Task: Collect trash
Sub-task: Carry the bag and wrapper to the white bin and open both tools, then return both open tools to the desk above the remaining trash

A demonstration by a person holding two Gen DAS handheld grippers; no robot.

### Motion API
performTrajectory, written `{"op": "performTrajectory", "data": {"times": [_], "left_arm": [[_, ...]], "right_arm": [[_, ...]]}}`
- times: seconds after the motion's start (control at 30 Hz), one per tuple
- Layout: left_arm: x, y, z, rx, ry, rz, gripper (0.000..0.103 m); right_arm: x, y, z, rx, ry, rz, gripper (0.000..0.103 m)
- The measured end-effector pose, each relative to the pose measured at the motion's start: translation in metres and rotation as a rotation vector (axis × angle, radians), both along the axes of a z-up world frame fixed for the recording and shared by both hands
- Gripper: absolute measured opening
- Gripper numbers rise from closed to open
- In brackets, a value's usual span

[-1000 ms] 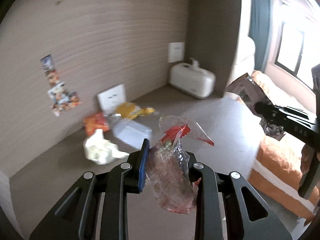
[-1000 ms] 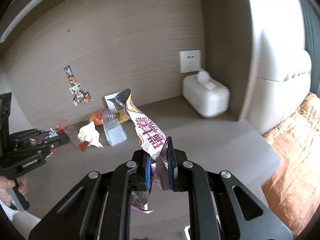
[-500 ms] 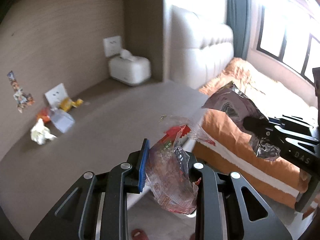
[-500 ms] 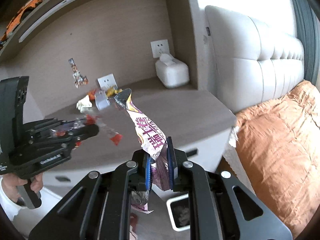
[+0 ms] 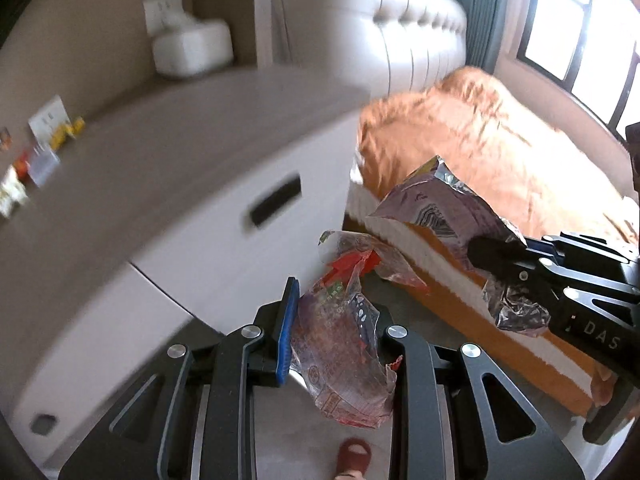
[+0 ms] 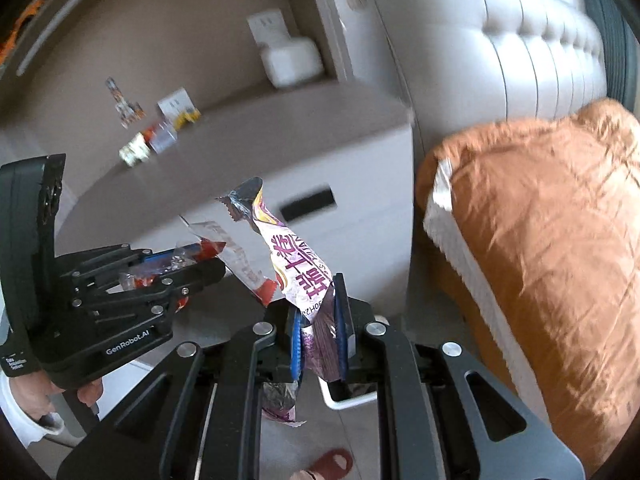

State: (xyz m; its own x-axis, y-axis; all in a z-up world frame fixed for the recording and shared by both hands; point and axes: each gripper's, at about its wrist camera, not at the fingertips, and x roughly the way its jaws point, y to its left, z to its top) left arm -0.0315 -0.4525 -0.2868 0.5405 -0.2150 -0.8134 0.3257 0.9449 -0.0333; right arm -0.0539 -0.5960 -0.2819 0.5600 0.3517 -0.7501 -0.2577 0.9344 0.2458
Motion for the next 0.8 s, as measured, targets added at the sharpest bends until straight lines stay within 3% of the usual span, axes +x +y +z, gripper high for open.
{"op": "performTrajectory", "data": {"times": [0.13,0.33,0.43,0.6,0.63,0.67,0.7,0.73,0.8], "left_arm": [[0.01,-0.006,-0.081,0.011,0.082,0.004,0.025],[0.016,-0.013,-0.234,0.017,0.222,-0.031,0.025],[0.014,-0.018,-0.297,0.035,0.266,-0.054,0.025],[0.013,-0.02,-0.367,0.044,0.322,-0.071,0.025],[0.015,-0.021,-0.379,0.043,0.333,-0.077,0.028],[0.015,-0.021,-0.387,0.047,0.345,-0.085,0.043],[0.018,-0.021,-0.394,0.051,0.356,-0.089,0.06],[0.022,-0.023,-0.399,0.044,0.361,-0.083,0.1],[0.023,-0.019,-0.405,0.032,0.355,-0.069,0.098]], "right_arm": [[0.013,-0.003,-0.072,-0.019,0.08,0.011,0.014],[0.033,0.001,-0.22,-0.039,0.224,0.03,0.014],[0.041,0.002,-0.284,-0.029,0.28,0.027,0.014],[0.05,0.008,-0.358,-0.033,0.327,0.03,0.014],[0.051,0.009,-0.368,-0.032,0.334,0.034,0.014],[0.052,0.01,-0.378,-0.03,0.34,0.044,0.015],[0.053,0.012,-0.384,-0.031,0.34,0.051,0.023],[0.054,0.013,-0.392,-0.028,0.338,0.059,0.055],[0.056,0.011,-0.398,-0.025,0.331,0.043,0.098]]}}
